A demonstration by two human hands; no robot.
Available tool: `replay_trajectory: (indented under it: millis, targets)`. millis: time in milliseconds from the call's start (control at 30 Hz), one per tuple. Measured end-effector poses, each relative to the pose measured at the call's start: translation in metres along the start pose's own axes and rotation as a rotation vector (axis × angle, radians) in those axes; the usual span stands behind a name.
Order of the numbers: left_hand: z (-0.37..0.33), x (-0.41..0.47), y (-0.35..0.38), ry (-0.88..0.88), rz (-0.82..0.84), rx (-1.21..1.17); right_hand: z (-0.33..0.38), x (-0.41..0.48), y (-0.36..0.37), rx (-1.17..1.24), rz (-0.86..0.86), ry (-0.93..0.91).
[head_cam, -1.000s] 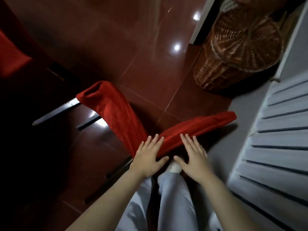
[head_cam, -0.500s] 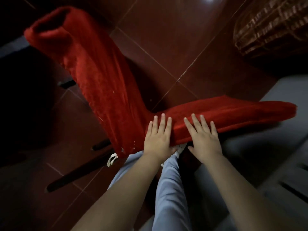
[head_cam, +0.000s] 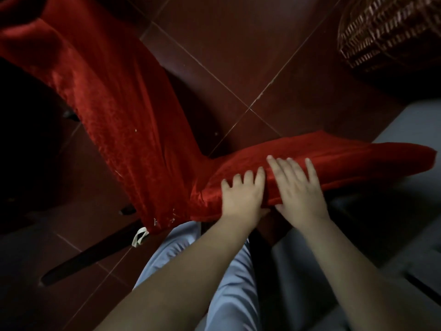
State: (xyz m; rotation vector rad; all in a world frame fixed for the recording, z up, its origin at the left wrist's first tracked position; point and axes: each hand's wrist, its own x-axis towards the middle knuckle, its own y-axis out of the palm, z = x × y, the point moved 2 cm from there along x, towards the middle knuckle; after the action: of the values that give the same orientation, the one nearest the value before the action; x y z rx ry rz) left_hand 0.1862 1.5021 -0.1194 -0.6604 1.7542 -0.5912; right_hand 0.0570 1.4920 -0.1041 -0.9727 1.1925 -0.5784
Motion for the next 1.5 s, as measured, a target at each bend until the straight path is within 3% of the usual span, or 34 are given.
replay_trajectory:
  millis: [133, 267, 633, 1100, 1267, 1400, 1500]
  targets:
    - [-0.011, 0.016, -0.009, -0.026, 0.067, -0.04, -0.054, -0.001, -0.008, -0.057, 0.06, 0.154]
    - [-0.004, 0.016, -0.012, 0.011, 0.066, -0.013, -0.094, 0.005, -0.011, -0.033, 0.108, 0.194]
    - [0.017, -0.023, -0.045, 0.0, 0.065, -0.005, -0.078, 0.005, -0.055, 0.036, 0.205, 0.099]
    - [-0.036, -0.014, -0.11, 0.136, -0.078, -0.036, -0.05, -0.008, -0.124, -0.008, 0.094, -0.037]
    - [-0.019, -0.028, -0.13, 0.172, -0.23, -0.051, -0.072, -0.024, -0.155, -0.059, -0.243, -0.15]
    - [-0.008, -0.039, -0.145, 0.157, -0.246, -0.054, -0.121, -0.039, -0.186, -0.1, -0.232, 0.003]
    - [0.002, -0.053, -0.155, 0.149, -0.232, -0.056, -0.116, -0.041, -0.197, -0.132, -0.161, -0.048]
